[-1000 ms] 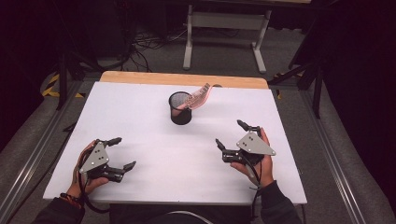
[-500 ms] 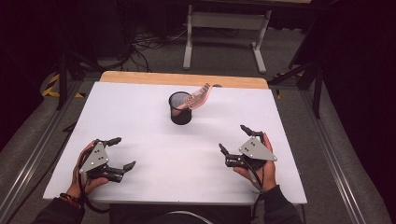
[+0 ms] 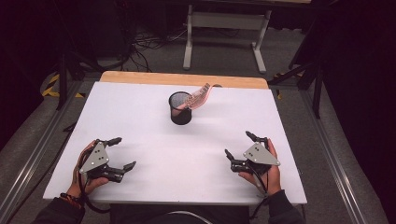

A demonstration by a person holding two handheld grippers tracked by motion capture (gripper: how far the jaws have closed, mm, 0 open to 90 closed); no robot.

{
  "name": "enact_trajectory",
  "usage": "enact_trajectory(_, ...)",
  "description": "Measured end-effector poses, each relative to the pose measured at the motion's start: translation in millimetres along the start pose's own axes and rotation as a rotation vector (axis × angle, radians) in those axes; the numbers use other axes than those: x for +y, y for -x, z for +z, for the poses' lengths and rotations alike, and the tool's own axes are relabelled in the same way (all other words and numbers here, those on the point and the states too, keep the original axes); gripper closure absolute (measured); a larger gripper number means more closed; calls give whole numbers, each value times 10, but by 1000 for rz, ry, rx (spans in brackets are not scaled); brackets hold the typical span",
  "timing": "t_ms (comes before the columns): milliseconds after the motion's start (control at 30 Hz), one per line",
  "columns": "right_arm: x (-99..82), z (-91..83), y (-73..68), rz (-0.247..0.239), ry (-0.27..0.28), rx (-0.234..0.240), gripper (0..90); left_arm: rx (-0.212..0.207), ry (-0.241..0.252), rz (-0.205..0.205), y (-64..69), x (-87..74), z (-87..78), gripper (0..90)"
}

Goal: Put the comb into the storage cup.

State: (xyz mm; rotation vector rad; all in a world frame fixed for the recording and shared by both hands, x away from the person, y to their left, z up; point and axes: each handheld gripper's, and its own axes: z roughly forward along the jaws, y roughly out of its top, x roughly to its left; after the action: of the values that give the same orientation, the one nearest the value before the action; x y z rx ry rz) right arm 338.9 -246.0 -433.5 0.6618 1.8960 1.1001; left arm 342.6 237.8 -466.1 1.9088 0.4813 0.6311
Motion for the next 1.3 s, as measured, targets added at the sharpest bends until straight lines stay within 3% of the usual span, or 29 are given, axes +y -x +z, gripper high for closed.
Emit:
enact_trajectory(567, -293, -137, 61, 50, -26, -7, 88, 12, 6, -14, -23, 4, 0, 64)
enact_trajectory(667, -346, -142, 47, 66, -36, 21, 71, 16, 10, -11, -25, 9, -4, 64)
enact_trajectory(833, -347, -138, 37, 53, -36, 25, 70, 24, 3, -2, -22, 18, 3, 62)
enact_trajectory(1000, -333, -128, 55, 76, -18, 25, 71, 44, -2, -4, -16, 16, -26, 60)
enact_trajectory(1300, -308, -106, 43, 75, -9, 14, 71, 42, -1, 0, -28, 10, -27, 60)
